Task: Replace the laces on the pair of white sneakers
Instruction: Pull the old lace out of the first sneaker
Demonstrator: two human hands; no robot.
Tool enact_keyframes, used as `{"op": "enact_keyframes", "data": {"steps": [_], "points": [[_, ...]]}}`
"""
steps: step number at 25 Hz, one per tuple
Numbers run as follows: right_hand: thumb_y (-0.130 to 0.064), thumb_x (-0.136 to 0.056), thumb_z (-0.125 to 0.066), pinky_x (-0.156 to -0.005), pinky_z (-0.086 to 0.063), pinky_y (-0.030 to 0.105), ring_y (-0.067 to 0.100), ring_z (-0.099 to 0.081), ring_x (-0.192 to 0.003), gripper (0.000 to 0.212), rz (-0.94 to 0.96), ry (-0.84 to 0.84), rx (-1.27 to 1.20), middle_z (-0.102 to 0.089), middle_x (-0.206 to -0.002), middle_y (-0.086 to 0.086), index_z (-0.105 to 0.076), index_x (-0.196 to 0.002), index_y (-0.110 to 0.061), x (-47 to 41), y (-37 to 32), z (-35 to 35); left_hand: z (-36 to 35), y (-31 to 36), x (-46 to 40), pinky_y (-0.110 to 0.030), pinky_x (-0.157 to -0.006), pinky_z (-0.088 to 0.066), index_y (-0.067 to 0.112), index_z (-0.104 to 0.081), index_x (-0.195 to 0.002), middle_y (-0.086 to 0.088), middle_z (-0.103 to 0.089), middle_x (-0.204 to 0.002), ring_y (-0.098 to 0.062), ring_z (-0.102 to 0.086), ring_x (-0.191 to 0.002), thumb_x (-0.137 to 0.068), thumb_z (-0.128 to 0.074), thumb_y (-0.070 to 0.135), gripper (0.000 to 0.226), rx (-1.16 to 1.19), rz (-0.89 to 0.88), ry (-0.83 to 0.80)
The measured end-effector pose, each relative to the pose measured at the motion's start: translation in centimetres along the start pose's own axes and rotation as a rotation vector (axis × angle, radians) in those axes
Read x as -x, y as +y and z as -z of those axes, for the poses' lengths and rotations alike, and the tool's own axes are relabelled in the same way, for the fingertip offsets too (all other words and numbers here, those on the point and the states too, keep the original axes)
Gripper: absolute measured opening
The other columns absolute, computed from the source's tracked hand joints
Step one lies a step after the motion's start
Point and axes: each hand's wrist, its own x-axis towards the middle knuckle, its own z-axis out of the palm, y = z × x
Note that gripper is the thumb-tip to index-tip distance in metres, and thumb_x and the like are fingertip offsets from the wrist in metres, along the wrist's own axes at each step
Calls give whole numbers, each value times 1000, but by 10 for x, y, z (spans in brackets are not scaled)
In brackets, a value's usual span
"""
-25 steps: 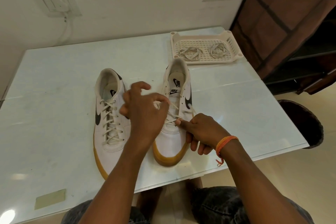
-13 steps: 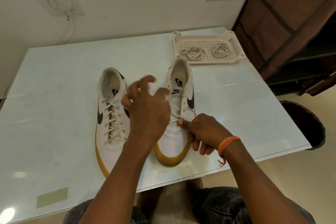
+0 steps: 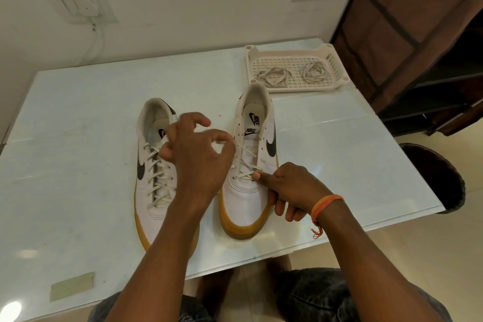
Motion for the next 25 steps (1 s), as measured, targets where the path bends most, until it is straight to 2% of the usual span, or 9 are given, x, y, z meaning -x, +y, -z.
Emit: {"op": "enact_keyframes", "data": {"steps": [3, 7, 10, 12, 15, 17, 20, 23, 25], "points": [[-65, -89, -47, -51, -53, 25, 18, -58, -43, 66, -1, -5, -13, -69, -63, 12, -67, -76, -3, 0, 0, 0, 7, -7, -7, -54, -89, -44, 42, -63, -69, 18, -38, -104, -10, -39, -109, -72, -75, 38, 13, 86, 134, 13], [-61, -86, -56, -52, -56, 26, 18, -63, -48, 58, 17, 23, -16, -71, -67, 10, -67, -77, -5, -1, -2, 2, 3, -2, -1, -52, -92, -40, 35, -64, -73, 13, -44, -100, -9, -47, -101, -76, -69, 29, 8, 67, 145, -19], [-40, -78, -78, -49, -55, 26, 17, -68, -54, 35, 113, 244, -185, -71, -69, 8, -68, -79, -6, -4, -2, 11, 4, 0, 1, -37, -89, -29, 32, -67, -78, 12, -52, -101, -6, -50, -98, -79, -67, 29, 3, 13, 144, -72], [-25, -79, -80, -49, -57, 26, 16, -68, -55, 19, 184, 381, -263, -70, -68, 5, -69, -79, -9, -6, -3, 15, 3, 0, 0, -35, -85, -25, 31, -68, -78, 12, -60, -100, -3, -50, -89, -81, -67, 30, 4, 10, 197, -76], [-14, -84, -74, -54, -59, 27, 14, -69, -58, 5, 239, 433, -275, -71, -70, 3, -71, -81, -15, -11, -2, 8, 1, -1, 0, -44, -90, -45, 30, -68, -73, 13, -67, -79, -5, -60, -77, -81, -65, 31, 9, 93, 227, -82], [-12, -85, -73, -60, -61, 29, 14, -69, -62, 2, 271, 439, -275, -70, -72, 3, -72, -87, -13, -14, 0, 3, 2, 1, 0, -42, -82, -52, 28, -67, -71, 13, -65, -68, -7, -63, -71, -82, -65, 26, 12, 152, 245, -92], [-12, -85, -73, -69, -61, 33, 14, -69, -66, 6, 317, 493, -254, -71, -73, 1, -74, -91, -14, -19, 2, -2, 4, 5, 1, -30, -66, -53, 19, -67, -75, 5, -68, -70, -10, -66, -68, -85, -61, 18, 12, 287, 311, -151], [-21, -85, -73, -74, -56, 30, 9, -65, -69, 6, 394, 649, -9, -70, -75, -5, -73, -91, -19, -20, 2, -11, -1, 5, 1, -44, -76, -59, 16, -65, -79, -2, -72, -75, -20, -71, -75, -85, -56, 24, 13, 438, 419, -222], [-25, -83, -76, -71, -54, 27, 8, -63, -67, 10, 377, 725, -34, -68, -72, -5, -71, -87, -18, -18, -1, -17, -2, 4, 1, -50, -77, -59, 16, -65, -79, -2, -73, -76, -23, -72, -76, -80, -54, 28, 16, 493, 472, -244]]}}
